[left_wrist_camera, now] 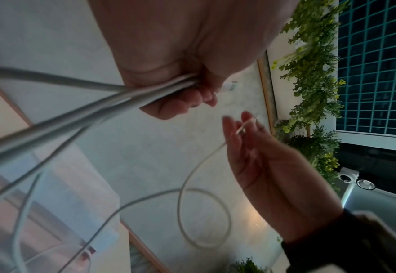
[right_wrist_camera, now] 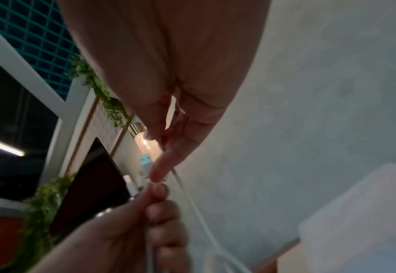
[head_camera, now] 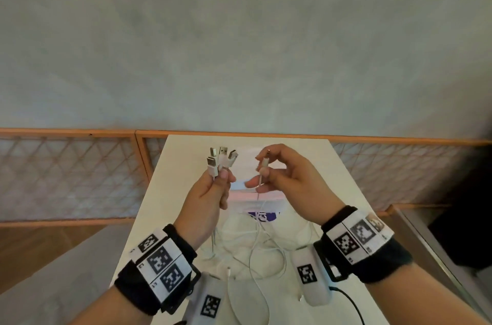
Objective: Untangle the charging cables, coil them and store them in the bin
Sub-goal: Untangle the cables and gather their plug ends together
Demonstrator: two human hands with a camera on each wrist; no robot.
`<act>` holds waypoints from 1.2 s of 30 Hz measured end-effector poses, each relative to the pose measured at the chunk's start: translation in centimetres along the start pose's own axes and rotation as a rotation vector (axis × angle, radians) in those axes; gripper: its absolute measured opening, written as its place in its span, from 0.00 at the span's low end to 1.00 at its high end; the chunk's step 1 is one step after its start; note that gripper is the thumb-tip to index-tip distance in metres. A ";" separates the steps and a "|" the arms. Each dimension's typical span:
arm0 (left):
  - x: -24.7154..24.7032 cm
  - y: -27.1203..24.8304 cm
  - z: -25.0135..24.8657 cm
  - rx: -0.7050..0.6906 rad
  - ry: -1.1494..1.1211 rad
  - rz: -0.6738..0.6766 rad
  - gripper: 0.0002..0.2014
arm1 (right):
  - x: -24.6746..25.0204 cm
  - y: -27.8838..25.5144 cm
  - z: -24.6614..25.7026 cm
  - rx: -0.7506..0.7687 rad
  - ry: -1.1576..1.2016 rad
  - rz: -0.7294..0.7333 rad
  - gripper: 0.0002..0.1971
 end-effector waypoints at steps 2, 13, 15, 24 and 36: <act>-0.8 -0.1 -0.1 0.011 -0.019 0.053 0.13 | -0.5 0.5 1.0 0.014 0.001 0.011 0.08; -3.3 -0.7 -0.6 0.148 -0.131 0.184 0.15 | -0.4 1.2 -0.7 0.026 -0.122 -0.174 0.13; -3.3 -0.7 -0.7 0.169 -0.133 0.205 0.13 | -0.2 1.0 -1.0 0.032 -0.193 -0.207 0.17; -3.6 -0.3 -1.0 0.155 -0.073 0.205 0.13 | -1.4 -0.1 -2.2 0.154 -0.595 -0.150 0.21; -2.9 -0.9 -0.7 0.211 -0.039 0.237 0.15 | -2.3 -0.6 -1.9 0.039 -0.290 0.230 0.37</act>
Point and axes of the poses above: each hand's wrist, its own y-axis towards the middle knuckle, its own x-axis out of the back of the hand, z = x × y, the point moved 2 cm from there along y, towards the middle knuckle, and after that the axes turned 2 degrees about -y, right-handed, at the moved point
